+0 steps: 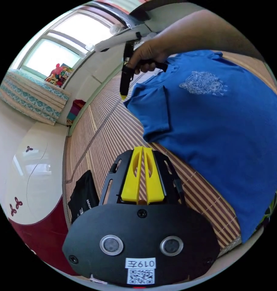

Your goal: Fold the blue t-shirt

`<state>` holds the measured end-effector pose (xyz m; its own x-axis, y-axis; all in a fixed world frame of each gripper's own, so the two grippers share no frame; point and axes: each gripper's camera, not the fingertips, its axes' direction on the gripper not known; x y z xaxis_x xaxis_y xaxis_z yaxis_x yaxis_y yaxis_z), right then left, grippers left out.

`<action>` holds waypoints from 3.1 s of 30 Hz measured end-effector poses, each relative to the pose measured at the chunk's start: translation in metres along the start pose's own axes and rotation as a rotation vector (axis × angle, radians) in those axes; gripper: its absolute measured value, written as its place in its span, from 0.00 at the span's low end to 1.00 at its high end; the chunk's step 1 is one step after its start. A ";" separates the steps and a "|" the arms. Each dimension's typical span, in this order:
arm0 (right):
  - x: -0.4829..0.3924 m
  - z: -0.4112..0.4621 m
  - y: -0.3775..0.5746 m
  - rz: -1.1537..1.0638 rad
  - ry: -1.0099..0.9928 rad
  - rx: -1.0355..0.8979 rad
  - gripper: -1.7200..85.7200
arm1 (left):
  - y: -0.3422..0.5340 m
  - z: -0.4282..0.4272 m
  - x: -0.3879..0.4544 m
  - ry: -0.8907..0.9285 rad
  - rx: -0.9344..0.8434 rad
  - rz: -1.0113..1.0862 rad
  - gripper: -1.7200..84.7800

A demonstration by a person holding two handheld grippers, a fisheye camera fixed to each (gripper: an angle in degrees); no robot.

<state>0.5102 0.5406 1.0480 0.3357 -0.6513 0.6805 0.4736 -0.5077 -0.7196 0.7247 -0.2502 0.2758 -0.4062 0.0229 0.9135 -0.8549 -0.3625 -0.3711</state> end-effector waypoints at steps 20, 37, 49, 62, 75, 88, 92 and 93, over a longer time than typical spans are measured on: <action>-0.026 0.039 0.045 0.063 -0.049 -0.010 0.01 | -0.015 0.052 0.002 0.072 -0.047 -0.115 0.03; -0.054 -0.012 0.097 0.169 0.082 0.010 0.01 | 0.012 0.091 -0.011 0.089 -0.039 -0.133 0.03; -0.143 -0.106 0.119 0.186 0.103 0.160 0.01 | 0.063 0.129 -0.058 0.266 -0.047 -0.271 0.03; -0.440 -0.167 0.191 -0.179 0.393 0.248 0.01 | 0.140 0.135 -0.092 0.382 -0.071 -0.531 0.03; -0.453 -0.156 0.135 -0.102 0.382 0.039 0.01 | 0.154 0.216 -0.081 0.654 -0.132 -0.630 0.03; -0.501 -0.224 0.131 -0.031 0.422 0.139 0.01 | 0.168 0.221 -0.059 0.549 -0.174 -0.580 0.03; -0.537 -0.261 0.140 -0.054 0.401 0.218 0.01 | 0.182 0.217 -0.063 0.516 -0.137 -0.625 0.03; -0.545 -0.265 0.142 -0.073 0.398 0.233 0.01 | 0.185 0.217 -0.064 0.522 -0.126 -0.640 0.03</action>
<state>0.1789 0.6736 0.5380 -0.0221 -0.8071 0.5900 0.6704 -0.4498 -0.5902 0.6629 -0.5210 0.1846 0.0995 0.6292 0.7708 -0.9885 -0.0265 0.1492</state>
